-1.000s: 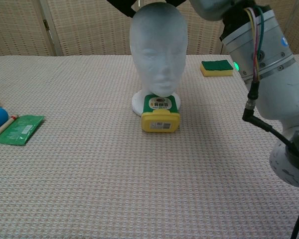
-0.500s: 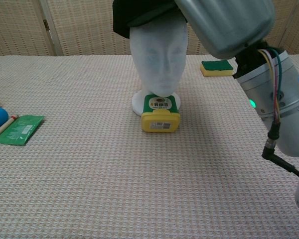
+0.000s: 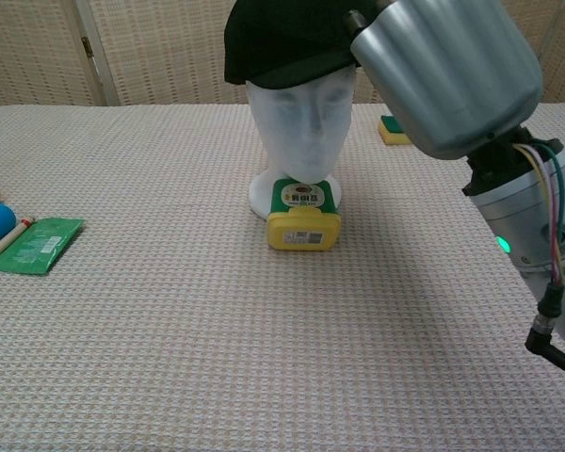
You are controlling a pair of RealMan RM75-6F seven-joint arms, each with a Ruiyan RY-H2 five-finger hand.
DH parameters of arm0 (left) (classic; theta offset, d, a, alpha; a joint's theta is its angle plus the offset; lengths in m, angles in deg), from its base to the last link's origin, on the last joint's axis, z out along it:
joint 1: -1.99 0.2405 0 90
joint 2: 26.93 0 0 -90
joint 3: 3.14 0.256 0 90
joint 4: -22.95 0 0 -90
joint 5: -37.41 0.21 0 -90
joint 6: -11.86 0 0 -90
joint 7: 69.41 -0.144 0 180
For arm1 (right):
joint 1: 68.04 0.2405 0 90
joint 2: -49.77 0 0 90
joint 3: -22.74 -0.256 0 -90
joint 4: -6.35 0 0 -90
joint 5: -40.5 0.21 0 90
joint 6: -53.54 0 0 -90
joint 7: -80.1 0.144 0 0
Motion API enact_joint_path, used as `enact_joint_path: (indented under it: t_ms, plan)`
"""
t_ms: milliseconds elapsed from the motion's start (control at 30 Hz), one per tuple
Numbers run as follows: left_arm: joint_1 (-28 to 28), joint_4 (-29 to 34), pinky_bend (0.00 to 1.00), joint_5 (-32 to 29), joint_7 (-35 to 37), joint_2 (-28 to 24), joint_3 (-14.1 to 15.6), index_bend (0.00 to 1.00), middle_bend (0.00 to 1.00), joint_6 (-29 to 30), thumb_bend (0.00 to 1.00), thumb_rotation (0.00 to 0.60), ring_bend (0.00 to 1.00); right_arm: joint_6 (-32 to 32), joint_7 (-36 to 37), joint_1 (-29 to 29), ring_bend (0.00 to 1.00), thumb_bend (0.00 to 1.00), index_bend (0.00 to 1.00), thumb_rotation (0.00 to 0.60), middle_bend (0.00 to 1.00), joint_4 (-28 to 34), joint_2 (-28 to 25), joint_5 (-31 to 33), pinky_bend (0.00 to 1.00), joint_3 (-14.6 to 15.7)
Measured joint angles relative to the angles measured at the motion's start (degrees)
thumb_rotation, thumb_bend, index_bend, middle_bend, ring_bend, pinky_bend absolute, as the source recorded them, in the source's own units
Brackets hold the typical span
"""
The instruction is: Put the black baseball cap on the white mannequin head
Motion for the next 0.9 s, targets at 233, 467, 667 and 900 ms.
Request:
enact_joint_path:
  t_ms: [233,467,667,900]
  plan:
    - [0.0,-0.2,0.17,-0.1,0.3,0.0,-0.1,0.0,0.0,0.1,0.18,0.6,0.0,3.8,-2.8,-3.0,0.33,0.21,0.05,0.6,0.24,9.3,-1.4,2.5,0.6,0.4]
    - [-0.1,-0.1,0.17,-0.4,0.0,0.1,-0.1,0.0,0.0,-0.2,0.18,0.6,0.0,5.3,-5.1,-7.0,0.27,0.16,0.0,0.6,0.14,22.1,-6.1,3.3,0.55,2.2]
    - [-0.4,0.1,0.17,-0.4,-1.7,0.4,-0.2,0.0,0.0,-0.8,0.18,0.6,0.0,4.1,-3.1,-12.9,0.24,0.16,0.0,0.6,0.13,37.3,-14.5,4.9,0.51,5.0]
    - [-0.8,0.9,0.17,-0.2,-5.2,1.3,-0.2,0.0,0.0,-1.2,0.18,0.6,0.0,5.7,10.0,-19.1,0.18,0.16,0.0,0.6,0.09,50.6,-28.4,15.1,0.45,6.4]
